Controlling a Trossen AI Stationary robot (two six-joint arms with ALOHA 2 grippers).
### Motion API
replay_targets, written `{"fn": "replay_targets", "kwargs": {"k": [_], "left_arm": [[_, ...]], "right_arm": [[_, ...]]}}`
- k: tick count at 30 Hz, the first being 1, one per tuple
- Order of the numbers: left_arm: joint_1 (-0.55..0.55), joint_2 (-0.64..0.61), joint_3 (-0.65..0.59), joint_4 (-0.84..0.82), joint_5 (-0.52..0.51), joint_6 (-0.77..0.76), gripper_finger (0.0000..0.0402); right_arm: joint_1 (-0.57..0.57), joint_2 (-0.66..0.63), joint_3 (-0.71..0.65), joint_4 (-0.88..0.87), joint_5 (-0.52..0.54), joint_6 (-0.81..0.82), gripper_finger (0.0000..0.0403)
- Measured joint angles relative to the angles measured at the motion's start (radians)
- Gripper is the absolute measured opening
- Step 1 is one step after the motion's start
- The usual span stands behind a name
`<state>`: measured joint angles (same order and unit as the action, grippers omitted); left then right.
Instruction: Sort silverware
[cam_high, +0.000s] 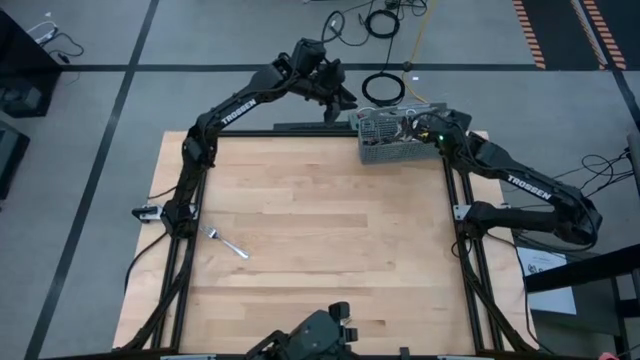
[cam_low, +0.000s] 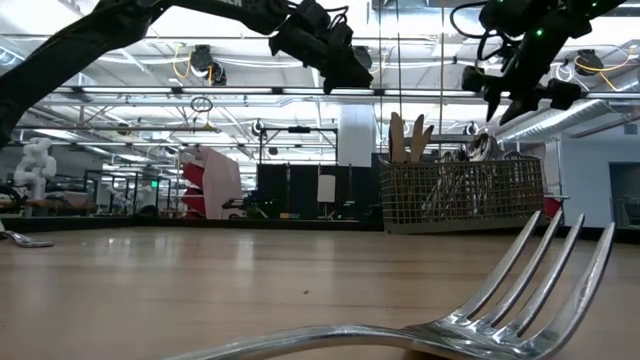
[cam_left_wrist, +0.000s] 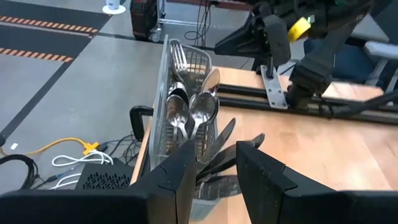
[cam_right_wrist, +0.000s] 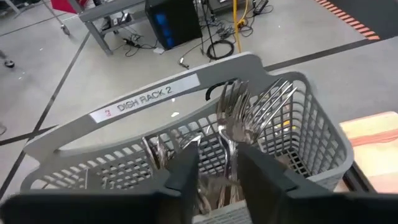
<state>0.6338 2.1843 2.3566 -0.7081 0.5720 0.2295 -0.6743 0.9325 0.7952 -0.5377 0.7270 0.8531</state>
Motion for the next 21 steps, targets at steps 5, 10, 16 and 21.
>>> {"fn": "replay_targets", "kwargs": {"k": [5, 10, 16, 21], "left_arm": [[-0.002, 0.0, 0.0, -0.025, 0.0, 0.022, 0.0121], [0.0, 0.0, 0.0, -0.052, 0.0, 0.022, 0.0121], [0.0, 0.0, 0.0, -0.054, 0.0, 0.022, 0.0121], [0.0, 0.0, 0.0, -0.056, 0.0, 0.022, 0.0121]], "right_arm": [[0.0, -0.031, 0.0, 0.012, -0.021, -0.001, 0.0177], [0.0, -0.121, 0.0, 0.022, -0.01, -0.024, 0.0226], [-0.001, -0.185, 0.0, -0.106, 0.082, 0.107, 0.023], [-0.014, -0.126, 0.0, -0.221, 0.081, 0.148, 0.0213]]}}
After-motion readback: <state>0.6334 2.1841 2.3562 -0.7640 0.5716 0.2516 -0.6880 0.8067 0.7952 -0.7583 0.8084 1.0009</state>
